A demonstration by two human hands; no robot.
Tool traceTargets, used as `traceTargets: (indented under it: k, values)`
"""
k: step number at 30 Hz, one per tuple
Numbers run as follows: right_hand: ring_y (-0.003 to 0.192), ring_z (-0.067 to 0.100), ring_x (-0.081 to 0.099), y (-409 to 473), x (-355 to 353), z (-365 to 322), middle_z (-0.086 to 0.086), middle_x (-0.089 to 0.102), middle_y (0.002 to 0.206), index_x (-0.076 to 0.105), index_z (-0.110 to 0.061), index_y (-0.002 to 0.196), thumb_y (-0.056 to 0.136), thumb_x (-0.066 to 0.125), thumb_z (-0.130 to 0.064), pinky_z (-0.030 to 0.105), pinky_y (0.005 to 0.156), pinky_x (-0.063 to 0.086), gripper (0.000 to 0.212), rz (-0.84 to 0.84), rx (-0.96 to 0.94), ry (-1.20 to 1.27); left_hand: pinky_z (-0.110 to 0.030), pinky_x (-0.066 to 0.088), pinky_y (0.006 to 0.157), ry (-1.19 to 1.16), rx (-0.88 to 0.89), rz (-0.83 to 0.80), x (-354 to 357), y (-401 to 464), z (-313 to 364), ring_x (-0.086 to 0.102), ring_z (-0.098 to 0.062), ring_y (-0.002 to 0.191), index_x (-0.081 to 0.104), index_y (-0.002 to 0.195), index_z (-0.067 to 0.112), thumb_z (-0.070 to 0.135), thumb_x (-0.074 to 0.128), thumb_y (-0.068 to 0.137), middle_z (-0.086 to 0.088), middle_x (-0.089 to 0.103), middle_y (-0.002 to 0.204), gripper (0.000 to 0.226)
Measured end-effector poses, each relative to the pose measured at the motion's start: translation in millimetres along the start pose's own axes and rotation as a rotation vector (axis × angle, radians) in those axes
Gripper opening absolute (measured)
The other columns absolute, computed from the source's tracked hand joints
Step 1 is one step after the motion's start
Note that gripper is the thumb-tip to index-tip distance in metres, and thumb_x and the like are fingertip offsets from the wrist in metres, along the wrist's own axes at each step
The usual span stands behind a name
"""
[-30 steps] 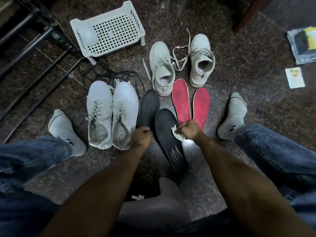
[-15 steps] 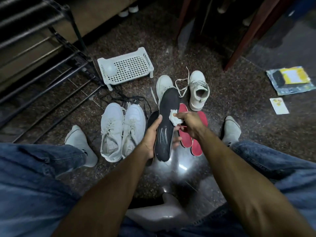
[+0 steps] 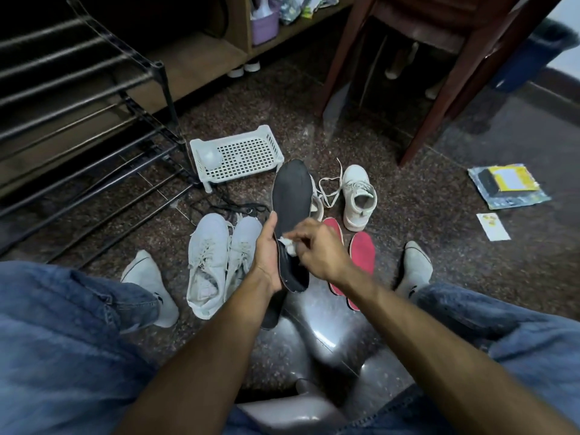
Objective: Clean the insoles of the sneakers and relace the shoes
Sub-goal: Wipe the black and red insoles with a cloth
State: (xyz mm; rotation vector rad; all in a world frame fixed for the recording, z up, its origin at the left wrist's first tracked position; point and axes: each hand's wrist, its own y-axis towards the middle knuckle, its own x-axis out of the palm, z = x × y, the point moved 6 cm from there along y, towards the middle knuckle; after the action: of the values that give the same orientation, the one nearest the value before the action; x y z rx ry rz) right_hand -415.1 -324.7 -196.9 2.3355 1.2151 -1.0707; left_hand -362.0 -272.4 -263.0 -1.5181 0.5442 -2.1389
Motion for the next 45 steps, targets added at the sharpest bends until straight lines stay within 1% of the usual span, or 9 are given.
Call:
traceTargets:
  k: [4,10,14,18,23,29,34,40,45]
  values:
    - [0.102,0.02,0.057,-5,5,-3,0.008,0.059,0.115,0.065,-0.01,0.124,0.083,0.055,0.002,0.014,0.08,0.031,0.044,-0.173,-0.092,-0.117,-0.034,0.055,0.082,0.029,-0.002,0.002,-4,0,6,0.068,-0.025,0.088,0.069,0.11,0.01,0.058,0.043,0.091,-0.01,0.069,0.102,0.058]
    - [0.091,0.032,0.064,8,-18,-3,0.005,0.067,0.094,0.074,-0.016,0.096,0.087,0.066,-0.029,0.037,0.073,0.049,0.018,-0.07,-0.118,-0.37,-0.034,0.055,0.075,0.077,-0.023,-0.008,4,-1,-4,0.068,-0.025,0.08,0.074,0.103,0.012,0.057,0.042,0.092,-0.01,0.072,0.094,0.056]
    - [0.088,0.032,0.065,7,-21,-7,0.005,0.071,0.092,0.074,-0.017,0.087,0.085,0.064,-0.03,0.037,0.072,0.051,0.016,-0.023,-0.031,-0.325,-0.039,0.049,0.092,0.075,-0.016,-0.018,5,-3,-2,0.065,-0.028,0.095,0.069,0.113,0.008,0.058,0.044,0.091,-0.015,0.067,0.107,0.06]
    - [0.082,0.031,0.063,-33,0,-27,0.003,0.067,0.088,0.068,-0.016,0.083,0.088,0.058,-0.028,0.041,0.07,0.05,0.017,-0.229,-0.21,-0.316,-0.039,0.044,0.1,0.095,-0.016,-0.024,1,1,7,0.062,-0.033,0.103,0.067,0.108,-0.001,0.064,0.041,0.09,-0.02,0.068,0.101,0.073]
    - [0.091,0.036,0.063,14,-41,-14,0.006,0.064,0.097,0.067,-0.016,0.087,0.088,0.046,-0.032,0.039,0.067,0.046,0.026,0.011,-0.075,-0.566,-0.044,0.043,0.101,0.076,-0.021,-0.039,18,-3,-6,0.063,-0.03,0.102,0.066,0.121,0.01,0.059,0.044,0.091,-0.016,0.068,0.109,0.061]
    - [0.078,0.032,0.061,-31,-14,-34,0.001,0.062,0.086,0.065,-0.016,0.08,0.088,0.054,-0.026,0.039,0.061,0.047,0.016,-0.185,-0.256,-0.446,-0.037,0.053,0.088,0.072,0.0,-0.053,13,-3,4,0.068,-0.029,0.09,0.073,0.103,0.001,0.059,0.042,0.092,-0.018,0.069,0.103,0.067]
    - [0.089,0.036,0.063,19,-46,-14,0.005,0.063,0.097,0.065,-0.015,0.084,0.088,0.046,-0.029,0.035,0.06,0.037,0.024,0.045,-0.069,-0.609,-0.052,0.037,0.108,0.065,-0.029,-0.07,22,-6,-10,0.06,-0.034,0.109,0.064,0.122,0.009,0.057,0.046,0.089,-0.02,0.064,0.118,0.061]
    - [0.079,0.031,0.063,-24,-14,-38,0.001,0.063,0.085,0.067,-0.017,0.08,0.085,0.055,-0.026,0.032,0.056,0.036,0.016,-0.103,-0.261,-0.464,-0.037,0.049,0.093,0.034,0.024,-0.037,13,-7,8,0.064,-0.029,0.097,0.064,0.118,0.003,0.056,0.045,0.092,-0.016,0.065,0.111,0.061]
    - [0.089,0.036,0.064,29,-57,-8,0.005,0.065,0.097,0.067,-0.017,0.084,0.088,0.05,-0.028,0.035,0.06,0.039,0.02,0.097,-0.019,-0.6,-0.049,0.039,0.105,0.056,-0.043,-0.087,29,-12,-8,0.062,-0.032,0.098,0.069,0.115,0.01,0.055,0.049,0.086,-0.018,0.067,0.108,0.057]
